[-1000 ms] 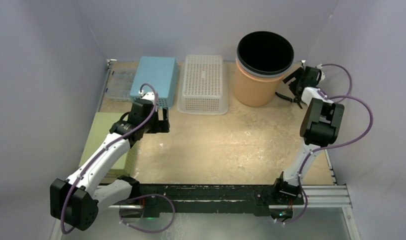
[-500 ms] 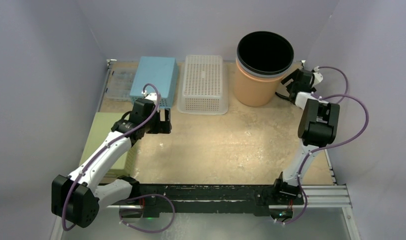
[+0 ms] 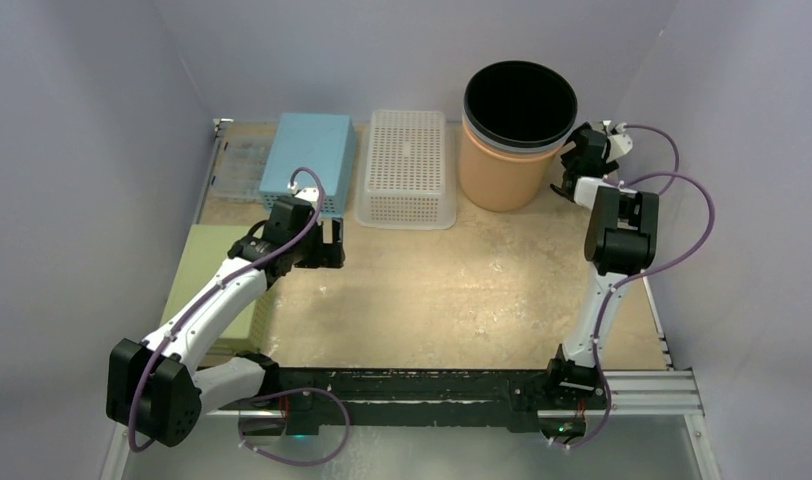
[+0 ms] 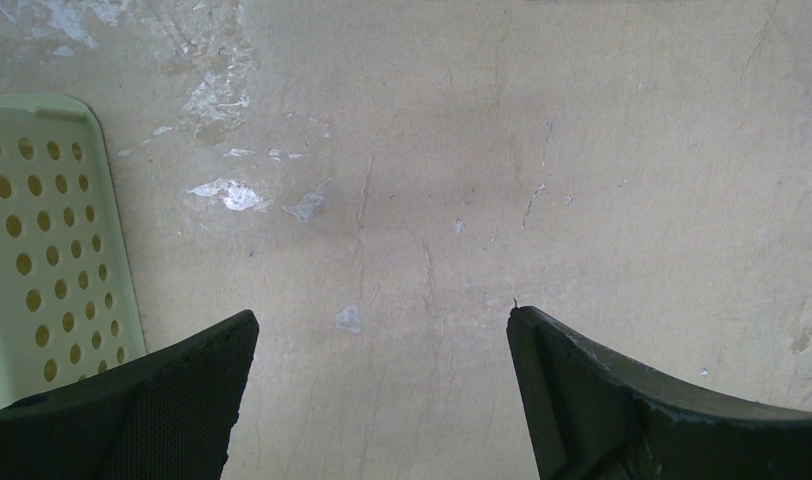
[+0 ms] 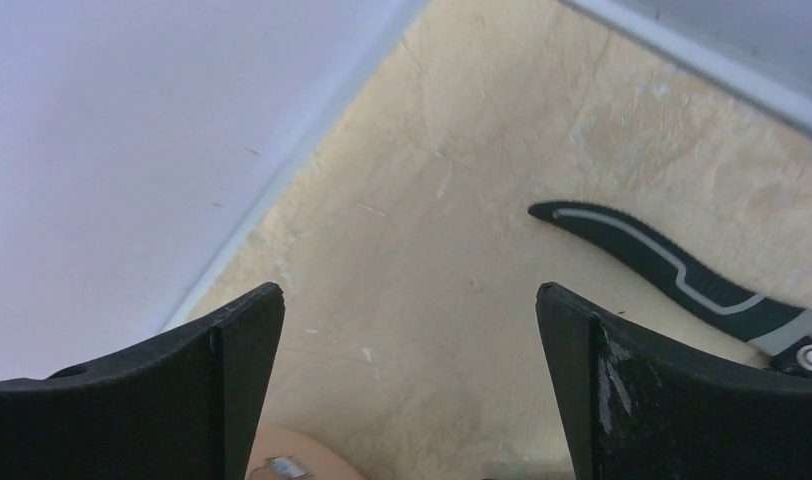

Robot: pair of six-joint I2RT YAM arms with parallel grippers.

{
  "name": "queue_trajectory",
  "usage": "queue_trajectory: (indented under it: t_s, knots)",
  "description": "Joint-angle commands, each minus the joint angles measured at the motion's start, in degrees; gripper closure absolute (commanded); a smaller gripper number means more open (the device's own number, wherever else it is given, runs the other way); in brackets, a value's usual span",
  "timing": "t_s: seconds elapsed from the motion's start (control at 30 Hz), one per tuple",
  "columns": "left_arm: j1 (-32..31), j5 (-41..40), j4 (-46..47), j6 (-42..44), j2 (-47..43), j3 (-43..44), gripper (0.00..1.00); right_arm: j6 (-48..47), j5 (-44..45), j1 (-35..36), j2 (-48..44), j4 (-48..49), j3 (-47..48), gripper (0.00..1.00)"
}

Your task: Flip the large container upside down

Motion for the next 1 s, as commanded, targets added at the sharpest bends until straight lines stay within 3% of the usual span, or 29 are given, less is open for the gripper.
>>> queue_trajectory:
  t_s: [0.0, 0.13, 0.33, 0.8, 0.97]
  knots:
    - [0.3, 0.7, 1.9, 1.1, 0.1, -0.1, 0.06, 4.7, -2.0, -0.2, 4.0, -7.2, 3.5, 0.01]
    - [0.4, 1.1, 1.9, 1.1, 0.2, -0.1, 0.06, 9.7, -0.6, -1.3, 1.4, -12.2, 0.3, 0.01]
    - [0.3, 1.9, 2.0, 1.3, 0.0, -0.1, 0.06, 15.5, 5.1, -3.1, 0.6, -33.0, 2.3, 0.01]
    - [0.3, 5.4, 2.7, 1.8, -0.9, -0.2, 0.06, 22.7, 6.2, -8.4, -28.4, -36.9, -35.0, 0.02]
    - [0.3, 6.0, 3.0, 1.9, -2.0, -0.3, 0.06, 20.8, 9.1, -8.5, -44.8, -38.3, -45.2, 0.02]
